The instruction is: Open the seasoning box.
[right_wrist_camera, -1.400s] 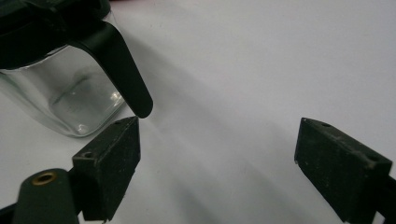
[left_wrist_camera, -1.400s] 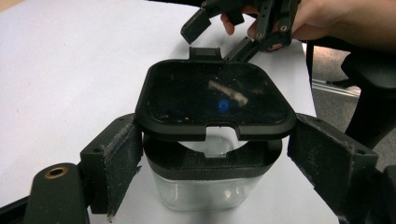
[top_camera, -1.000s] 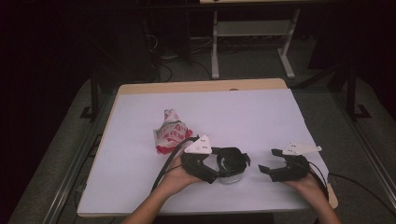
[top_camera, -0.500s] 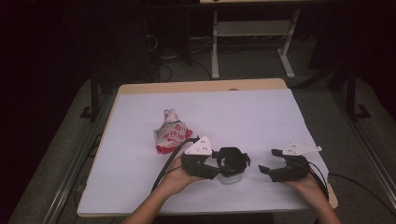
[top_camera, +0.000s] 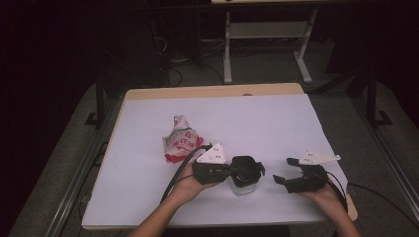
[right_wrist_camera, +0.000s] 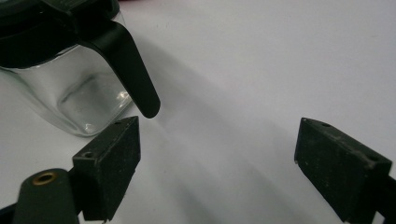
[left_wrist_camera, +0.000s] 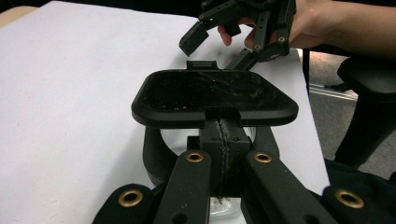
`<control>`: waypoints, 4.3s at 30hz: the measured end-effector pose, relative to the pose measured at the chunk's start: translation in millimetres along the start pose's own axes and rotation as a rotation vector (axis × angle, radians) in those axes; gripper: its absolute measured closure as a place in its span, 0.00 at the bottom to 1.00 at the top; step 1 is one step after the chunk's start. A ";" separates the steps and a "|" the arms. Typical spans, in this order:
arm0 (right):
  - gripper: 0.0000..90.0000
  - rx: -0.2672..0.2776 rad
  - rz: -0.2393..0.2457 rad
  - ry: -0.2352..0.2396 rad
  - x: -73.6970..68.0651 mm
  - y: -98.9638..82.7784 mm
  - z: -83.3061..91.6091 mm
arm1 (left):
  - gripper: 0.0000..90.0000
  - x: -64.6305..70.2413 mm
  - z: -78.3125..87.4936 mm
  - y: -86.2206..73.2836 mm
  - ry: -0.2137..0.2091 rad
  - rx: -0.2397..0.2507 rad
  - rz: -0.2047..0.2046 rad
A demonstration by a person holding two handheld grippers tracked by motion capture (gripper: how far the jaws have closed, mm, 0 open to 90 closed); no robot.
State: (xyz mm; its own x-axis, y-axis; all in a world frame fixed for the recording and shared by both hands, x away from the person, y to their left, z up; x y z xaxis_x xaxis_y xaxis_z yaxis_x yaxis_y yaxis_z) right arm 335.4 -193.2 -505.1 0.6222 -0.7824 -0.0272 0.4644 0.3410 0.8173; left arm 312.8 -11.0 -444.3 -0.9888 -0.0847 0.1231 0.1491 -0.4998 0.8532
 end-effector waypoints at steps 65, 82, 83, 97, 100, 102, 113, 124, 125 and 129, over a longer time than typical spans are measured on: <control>0.16 0.020 -0.002 0.011 -1.7 1.8 1.7 | 1.00 -10.7 -29.4 71.4 -0.115 -0.050 0.004; 0.16 0.022 0.000 0.014 -2.3 2.1 1.8 | 1.00 -11.0 -38.9 74.6 -0.130 -0.053 0.003; 0.16 0.023 0.001 0.014 -2.2 2.2 1.9 | 1.00 -11.0 -39.2 74.6 -0.131 -0.053 0.003; 0.16 0.024 0.000 0.017 -2.3 1.7 2.0 | 0.98 -7.2 -32.0 73.6 -0.135 -0.061 0.003; 0.16 0.022 0.002 0.016 -2.0 1.4 1.6 | 0.97 -6.2 -28.0 72.1 -0.137 -0.068 0.007; 0.16 0.020 0.000 0.017 -2.5 1.1 1.4 | 0.94 -5.3 -25.3 70.8 -0.138 -0.071 0.013; 0.16 0.016 0.000 0.016 -2.5 0.5 1.2 | 0.67 -3.5 -8.1 59.4 -0.114 -0.079 0.027; 0.16 0.007 -0.006 0.023 -3.2 -0.5 0.3 | 0.54 -5.5 13.9 39.7 -0.093 -0.054 0.064; 0.16 0.007 -0.006 0.024 -3.1 -0.4 0.3 | 0.52 -5.5 13.9 39.7 -0.093 -0.054 0.064; 0.16 0.001 -0.009 0.025 -3.4 -1.0 0.1 | 0.51 -4.1 22.6 29.0 -0.089 -0.050 0.080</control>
State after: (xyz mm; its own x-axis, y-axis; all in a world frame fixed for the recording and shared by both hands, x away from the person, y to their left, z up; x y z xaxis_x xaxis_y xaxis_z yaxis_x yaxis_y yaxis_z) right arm 332.8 -190.9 -505.8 0.6336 -0.7721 -0.0490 0.4696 0.3335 0.8175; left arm 320.9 -5.7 -408.7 -0.9703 -0.0501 0.2368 0.2261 -0.5366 0.8130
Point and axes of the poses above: each handheld gripper's, and its own axes: z roughly backward along the jaws, y roughly out of its top, x roughly to its right, the point moved 10 cm from there along -z, roughly forward along the jaws, and after that the axes turned 8 degrees about -y, right-handed, at the moved point
